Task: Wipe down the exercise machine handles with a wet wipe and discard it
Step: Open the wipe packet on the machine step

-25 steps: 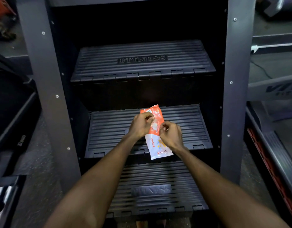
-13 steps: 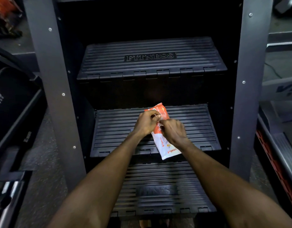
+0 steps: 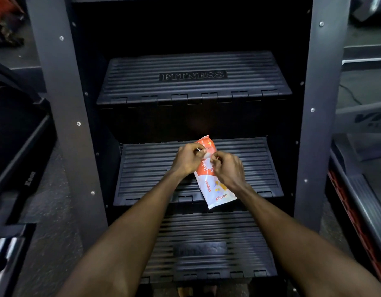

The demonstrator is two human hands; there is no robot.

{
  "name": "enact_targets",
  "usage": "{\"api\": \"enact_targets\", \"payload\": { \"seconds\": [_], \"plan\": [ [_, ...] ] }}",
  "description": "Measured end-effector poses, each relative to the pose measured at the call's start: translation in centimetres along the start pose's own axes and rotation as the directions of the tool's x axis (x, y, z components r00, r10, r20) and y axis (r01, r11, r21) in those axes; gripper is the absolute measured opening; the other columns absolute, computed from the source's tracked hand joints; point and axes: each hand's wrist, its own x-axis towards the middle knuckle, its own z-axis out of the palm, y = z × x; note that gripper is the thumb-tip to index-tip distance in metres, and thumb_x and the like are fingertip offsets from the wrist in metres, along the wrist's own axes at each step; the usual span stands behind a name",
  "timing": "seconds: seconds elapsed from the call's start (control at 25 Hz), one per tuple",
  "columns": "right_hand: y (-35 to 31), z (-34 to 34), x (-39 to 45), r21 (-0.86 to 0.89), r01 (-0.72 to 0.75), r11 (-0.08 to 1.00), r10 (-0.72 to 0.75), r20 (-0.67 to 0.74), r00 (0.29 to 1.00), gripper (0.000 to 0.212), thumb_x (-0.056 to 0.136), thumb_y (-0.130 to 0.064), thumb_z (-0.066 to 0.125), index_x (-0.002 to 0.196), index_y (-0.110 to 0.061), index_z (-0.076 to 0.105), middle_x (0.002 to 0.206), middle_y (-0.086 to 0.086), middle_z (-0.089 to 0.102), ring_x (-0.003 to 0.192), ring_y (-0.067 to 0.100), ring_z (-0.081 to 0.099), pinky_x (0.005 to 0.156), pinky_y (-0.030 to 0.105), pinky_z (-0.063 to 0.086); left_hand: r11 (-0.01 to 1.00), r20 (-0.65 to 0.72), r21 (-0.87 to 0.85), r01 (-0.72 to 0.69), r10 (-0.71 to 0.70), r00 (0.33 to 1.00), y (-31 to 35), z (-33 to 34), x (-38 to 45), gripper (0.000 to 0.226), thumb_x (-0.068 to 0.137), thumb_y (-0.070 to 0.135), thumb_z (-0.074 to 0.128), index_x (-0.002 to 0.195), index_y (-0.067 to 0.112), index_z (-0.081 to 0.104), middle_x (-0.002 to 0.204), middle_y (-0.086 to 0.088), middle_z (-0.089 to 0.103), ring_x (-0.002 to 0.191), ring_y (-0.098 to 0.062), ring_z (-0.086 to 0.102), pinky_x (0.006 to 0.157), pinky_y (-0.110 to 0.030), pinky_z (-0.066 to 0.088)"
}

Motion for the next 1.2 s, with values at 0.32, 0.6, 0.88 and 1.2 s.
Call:
{"api": "enact_targets", "payload": {
  "seconds": [0.32, 0.6, 0.88, 1.2],
  "plan": [
    [-1.0, -1.7, 0.6, 0.367, -0.126, 0.922, 0.153, -0.045, 0.987, 0.014, 0.098, -0.005, 0.046, 0.092, -0.013, 0.057, 0.087, -0.001, 0.062, 0.084, 0.020, 0.060, 0.070, 0.037, 0.047, 0.994, 0.009, 0.078, -0.073, 0.072, 0.997, 0.7, 0.6, -0.7, 0.016, 0.095, 0.026, 0.060, 0.097, 0.020, 0.075, 0.099, 0.002, 0.074, 0.088, -0.015, 0.067, 0.077, -0.030, 0.055],
    [-0.9, -4.0, 1.0, 0.674, -0.232, 0.702, 0.391, -0.093, 0.916, 0.013, 0.100, -0.013, 0.045, 0.093, -0.022, 0.052, 0.092, -0.002, 0.057, 0.077, 0.013, 0.059, 0.061, 0.024, 0.049, 0.995, 0.007, 0.083, -0.057, 0.056, 0.998, 1.4, 1.1, -1.3, 0.017, 0.094, 0.025, 0.059, 0.101, 0.020, 0.073, 0.104, 0.001, 0.072, 0.092, -0.015, 0.066, 0.082, -0.035, 0.057],
    [-2.0, -6.9, 0.3, 0.870, -0.340, 0.356, 0.525, 0.115, 0.843, 0.017, 0.099, -0.007, 0.047, 0.094, -0.001, 0.062, 0.091, 0.019, 0.064, 0.080, 0.028, 0.060, 0.066, 0.031, 0.048, 0.930, 0.163, 0.332, -0.157, 0.108, 0.981, 2.9, 1.3, -4.8, 0.030, 0.090, 0.028, 0.056, 0.116, 0.018, 0.068, 0.123, -0.006, 0.066, 0.118, -0.027, 0.057, 0.102, -0.045, 0.041],
    [-8.9, -9.8, -6.5, 0.838, -0.494, 0.233, 0.157, 0.469, 0.869, 0.020, 0.076, 0.003, 0.047, 0.083, -0.004, 0.064, 0.080, 0.019, 0.063, 0.059, 0.024, 0.060, 0.055, 0.028, 0.048, 0.832, -0.072, -0.554, -0.038, -0.003, 0.997, 6.9, -4.5, -12.3, 0.023, 0.085, 0.023, 0.075, 0.105, 0.011, 0.072, 0.095, 0.000, 0.073, 0.080, -0.007, 0.068, 0.066, -0.017, 0.053]
  ]
}}
